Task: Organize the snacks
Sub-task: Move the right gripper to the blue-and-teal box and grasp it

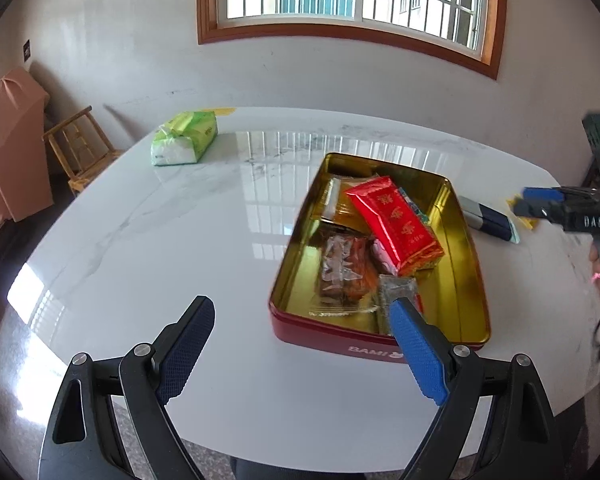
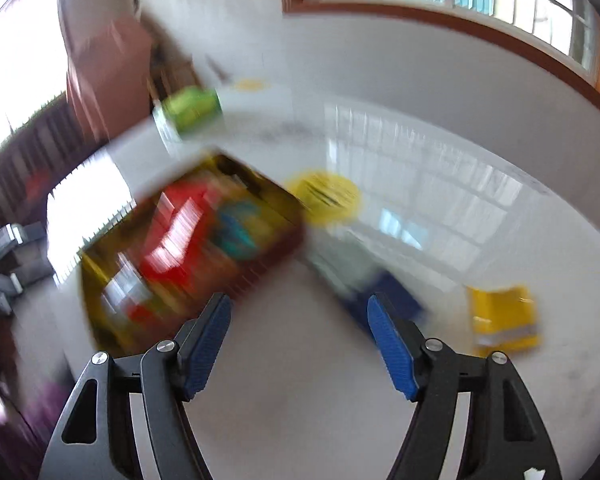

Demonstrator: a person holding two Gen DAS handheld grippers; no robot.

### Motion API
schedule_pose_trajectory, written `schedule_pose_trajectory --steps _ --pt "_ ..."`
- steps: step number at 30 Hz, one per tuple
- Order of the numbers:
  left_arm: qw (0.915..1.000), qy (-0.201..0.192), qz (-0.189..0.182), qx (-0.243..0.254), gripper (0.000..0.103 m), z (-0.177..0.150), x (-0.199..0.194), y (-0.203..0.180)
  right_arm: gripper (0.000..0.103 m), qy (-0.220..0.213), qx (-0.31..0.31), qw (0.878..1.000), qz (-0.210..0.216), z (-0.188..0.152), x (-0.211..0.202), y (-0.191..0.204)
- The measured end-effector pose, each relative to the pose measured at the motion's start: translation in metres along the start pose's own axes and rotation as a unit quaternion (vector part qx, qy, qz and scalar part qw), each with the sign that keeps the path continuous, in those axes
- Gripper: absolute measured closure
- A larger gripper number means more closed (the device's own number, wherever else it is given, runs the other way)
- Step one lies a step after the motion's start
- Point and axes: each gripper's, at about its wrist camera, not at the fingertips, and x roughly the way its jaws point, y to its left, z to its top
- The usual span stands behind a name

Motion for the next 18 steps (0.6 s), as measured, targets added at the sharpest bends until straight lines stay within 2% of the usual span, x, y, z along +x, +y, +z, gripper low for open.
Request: schedule_pose_trajectory --steps 3,6,10,11,13,16,18 --pt "0.9997 0.012 -0.017 -0.009 0.014 0.002 0.002 -0.010 0.035 0.026 -0.039 0.999 -0.026 0.011 0.017 -0.012" --pt "0.9995 0.016 -0.028 -0.006 0.014 0.006 0.002 -0.020 0.035 0.047 -0.076 0.996 -0.007 0.026 0.041 -0.008" --pt "0.9996 0.013 -0.017 0.018 0.014 0.011 -0.002 -0.035 0.035 0.091 -0.125 0.988 -0.003 0.037 0.077 0.000" --pt "0.9996 0.013 -0.013 0.022 0.014 0.012 -0.003 -0.038 0.035 0.094 -0.131 0.987 -0.009 0.039 0.082 -0.001" --pt "0.9995 0.015 -0.013 0.024 0.014 0.014 -0.003 -0.040 0.035 0.105 -0.119 0.987 0.008 0.043 0.092 -0.007" --pt "0.9992 0.026 -0.019 0.023 0.014 0.017 0.001 -0.044 0.040 0.122 -0.105 0.987 0.010 0.043 0.105 -0.012" --pt "0.9989 0.034 -0.022 0.024 0.014 0.018 0.005 -0.047 0.052 0.121 -0.103 0.987 -0.001 0.039 0.101 -0.009"
